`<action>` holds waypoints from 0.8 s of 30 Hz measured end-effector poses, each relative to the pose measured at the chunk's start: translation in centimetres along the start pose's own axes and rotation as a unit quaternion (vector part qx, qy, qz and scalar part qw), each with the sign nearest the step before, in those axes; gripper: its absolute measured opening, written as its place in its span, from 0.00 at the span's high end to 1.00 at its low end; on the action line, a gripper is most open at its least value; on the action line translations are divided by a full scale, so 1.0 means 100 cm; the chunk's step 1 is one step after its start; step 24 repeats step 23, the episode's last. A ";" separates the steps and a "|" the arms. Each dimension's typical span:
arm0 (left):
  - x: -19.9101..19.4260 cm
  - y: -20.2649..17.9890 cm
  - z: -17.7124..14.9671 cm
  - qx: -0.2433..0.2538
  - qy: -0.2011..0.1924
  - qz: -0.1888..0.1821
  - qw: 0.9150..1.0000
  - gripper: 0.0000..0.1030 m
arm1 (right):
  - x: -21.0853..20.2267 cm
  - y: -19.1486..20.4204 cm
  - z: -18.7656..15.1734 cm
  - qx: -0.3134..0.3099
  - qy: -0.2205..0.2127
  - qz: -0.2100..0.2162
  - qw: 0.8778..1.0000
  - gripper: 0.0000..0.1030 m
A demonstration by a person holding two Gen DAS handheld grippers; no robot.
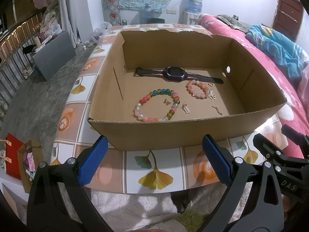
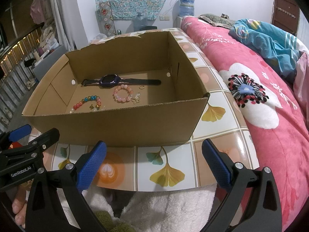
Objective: Organize jewelry
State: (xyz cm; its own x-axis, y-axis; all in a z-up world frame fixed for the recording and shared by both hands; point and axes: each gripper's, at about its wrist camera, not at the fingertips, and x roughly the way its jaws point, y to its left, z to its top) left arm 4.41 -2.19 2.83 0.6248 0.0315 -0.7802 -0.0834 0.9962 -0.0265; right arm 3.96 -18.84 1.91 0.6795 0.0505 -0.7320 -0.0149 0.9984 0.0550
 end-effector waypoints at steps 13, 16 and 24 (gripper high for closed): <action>-0.001 -0.001 0.000 -0.002 -0.004 0.002 1.000 0.08 | -0.002 -0.002 0.002 0.000 -0.003 0.000 1.000 0.07; -0.001 -0.001 0.000 -0.002 -0.005 0.002 1.000 0.08 | -0.002 -0.001 0.001 -0.001 -0.003 0.000 1.000 0.07; -0.002 -0.001 -0.001 -0.002 -0.004 0.002 1.000 0.08 | -0.003 -0.001 0.001 0.000 -0.004 -0.001 1.000 0.07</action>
